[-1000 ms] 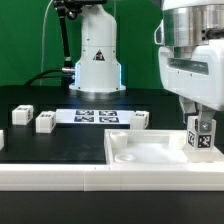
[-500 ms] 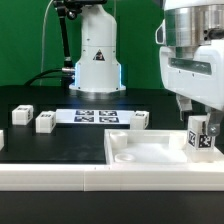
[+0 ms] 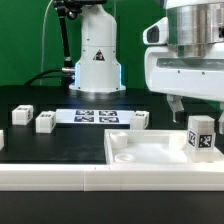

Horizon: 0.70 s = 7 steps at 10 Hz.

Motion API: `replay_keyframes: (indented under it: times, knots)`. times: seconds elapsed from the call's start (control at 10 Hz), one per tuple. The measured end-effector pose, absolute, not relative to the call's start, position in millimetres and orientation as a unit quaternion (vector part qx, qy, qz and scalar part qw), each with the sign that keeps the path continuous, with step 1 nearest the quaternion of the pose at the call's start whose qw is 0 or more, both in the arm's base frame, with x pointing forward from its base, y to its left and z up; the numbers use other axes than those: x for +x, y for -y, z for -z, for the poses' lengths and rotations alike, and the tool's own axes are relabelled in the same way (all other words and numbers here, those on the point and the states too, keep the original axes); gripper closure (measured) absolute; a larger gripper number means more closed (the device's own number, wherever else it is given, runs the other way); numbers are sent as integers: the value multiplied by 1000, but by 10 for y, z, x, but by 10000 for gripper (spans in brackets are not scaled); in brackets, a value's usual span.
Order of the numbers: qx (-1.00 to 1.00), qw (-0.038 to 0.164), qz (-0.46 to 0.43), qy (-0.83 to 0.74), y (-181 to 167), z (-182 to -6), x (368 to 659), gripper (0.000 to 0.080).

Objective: Assemble one leg

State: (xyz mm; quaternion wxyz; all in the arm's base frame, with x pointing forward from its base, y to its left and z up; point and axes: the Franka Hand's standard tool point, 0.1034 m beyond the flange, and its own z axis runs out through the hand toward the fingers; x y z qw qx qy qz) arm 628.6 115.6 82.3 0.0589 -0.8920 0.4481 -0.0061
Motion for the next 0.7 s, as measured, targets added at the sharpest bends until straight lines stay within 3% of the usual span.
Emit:
replay_keyframes:
  times: [0.2,0.7]
  knots:
    - [-939,55,13,-339,-1154,-815,6284,151]
    - [-996,21,13,-91,-1192,-798,6269,151]
